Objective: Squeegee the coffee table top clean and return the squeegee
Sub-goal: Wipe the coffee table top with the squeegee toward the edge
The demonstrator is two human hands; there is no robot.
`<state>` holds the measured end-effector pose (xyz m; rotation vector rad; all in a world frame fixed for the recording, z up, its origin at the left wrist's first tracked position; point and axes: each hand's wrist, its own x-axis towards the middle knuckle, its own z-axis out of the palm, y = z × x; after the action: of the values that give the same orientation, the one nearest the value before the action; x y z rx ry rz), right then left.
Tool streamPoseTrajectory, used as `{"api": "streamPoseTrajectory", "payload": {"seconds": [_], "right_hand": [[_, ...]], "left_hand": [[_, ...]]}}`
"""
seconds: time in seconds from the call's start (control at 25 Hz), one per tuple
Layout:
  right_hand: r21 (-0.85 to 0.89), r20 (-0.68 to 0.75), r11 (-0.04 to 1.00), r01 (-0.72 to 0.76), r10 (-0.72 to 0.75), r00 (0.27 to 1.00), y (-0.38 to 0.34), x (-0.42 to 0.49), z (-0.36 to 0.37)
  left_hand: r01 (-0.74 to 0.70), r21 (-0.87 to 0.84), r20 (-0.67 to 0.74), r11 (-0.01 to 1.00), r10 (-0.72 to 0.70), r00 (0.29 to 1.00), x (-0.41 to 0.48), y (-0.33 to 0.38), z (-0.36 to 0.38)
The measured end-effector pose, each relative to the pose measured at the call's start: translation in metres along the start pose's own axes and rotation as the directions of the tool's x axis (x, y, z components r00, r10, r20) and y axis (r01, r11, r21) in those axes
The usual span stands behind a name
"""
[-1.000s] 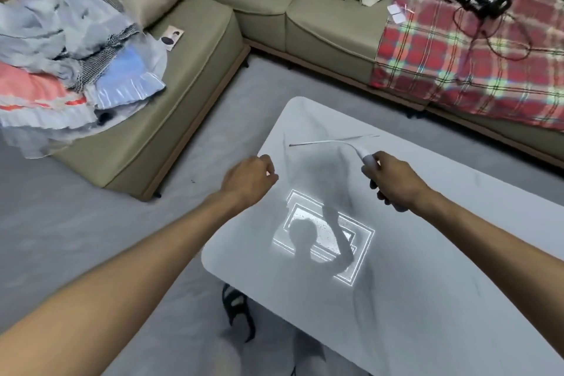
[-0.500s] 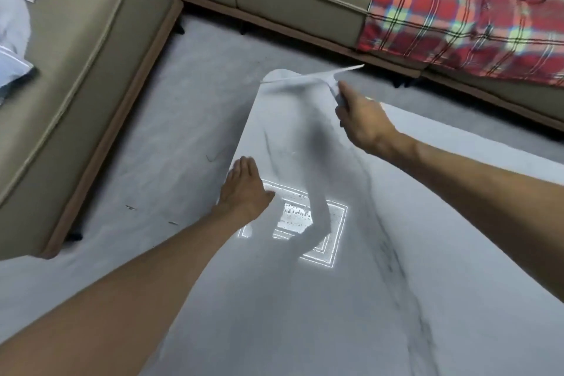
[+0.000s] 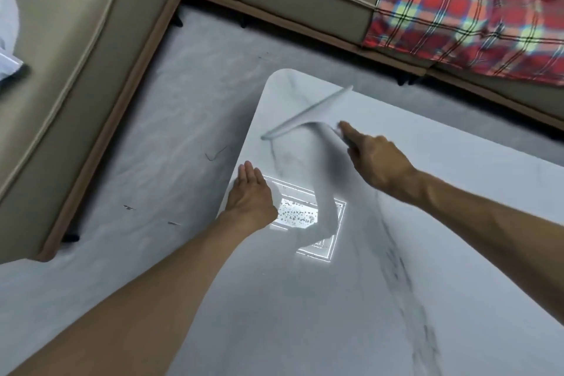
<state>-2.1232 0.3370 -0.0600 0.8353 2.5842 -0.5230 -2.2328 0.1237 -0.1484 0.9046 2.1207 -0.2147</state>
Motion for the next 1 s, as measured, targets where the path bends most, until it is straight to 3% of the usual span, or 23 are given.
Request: {"api": "streamPoseTrajectory", "payload": {"seconds": [0.16, 0.32, 0.48, 0.68, 0.8, 1.0], "right_hand": [[-0.076, 0.16, 0.997, -0.027, 0.039, 0.986, 0.033, -0.062, -0.015], [-0.016, 0.046, 0.999, -0.048, 0.048, 0.998, 0.034, -0.025, -0.039], [0.161, 0.072, 0.957, -0.241, 0.232, 0.97, 0.029, 0.0, -0.037], [0.008, 0.138, 0.976, -0.215, 0.212, 0.967, 0.038, -0.071, 0.005], [0.011, 0.203, 0.976, -0.216, 0.21, 0.956, 0.04, -0.101, 0.003], [0.116, -0.011, 0.972, -0.205, 0.207, 0.978, 0.008, -0.034, -0.032]], "left_hand": [[0.03, 0.012, 0.044, 0.999, -0.03, 0.999, 0.001, 0.005, -0.005], [0.034, 0.024, 0.048, 0.999, -0.035, 0.998, 0.001, 0.005, -0.005], [0.037, 0.033, 0.042, 0.999, -0.038, 0.998, 0.002, 0.006, -0.002], [0.031, 0.035, 0.016, 0.999, -0.032, 0.999, 0.0, 0.007, 0.001], [0.035, 0.004, 0.026, 0.999, -0.035, 0.999, -0.005, 0.006, -0.001], [0.008, -0.024, 0.02, 1.0, -0.008, 1.0, -0.009, 0.0, -0.005]]}}
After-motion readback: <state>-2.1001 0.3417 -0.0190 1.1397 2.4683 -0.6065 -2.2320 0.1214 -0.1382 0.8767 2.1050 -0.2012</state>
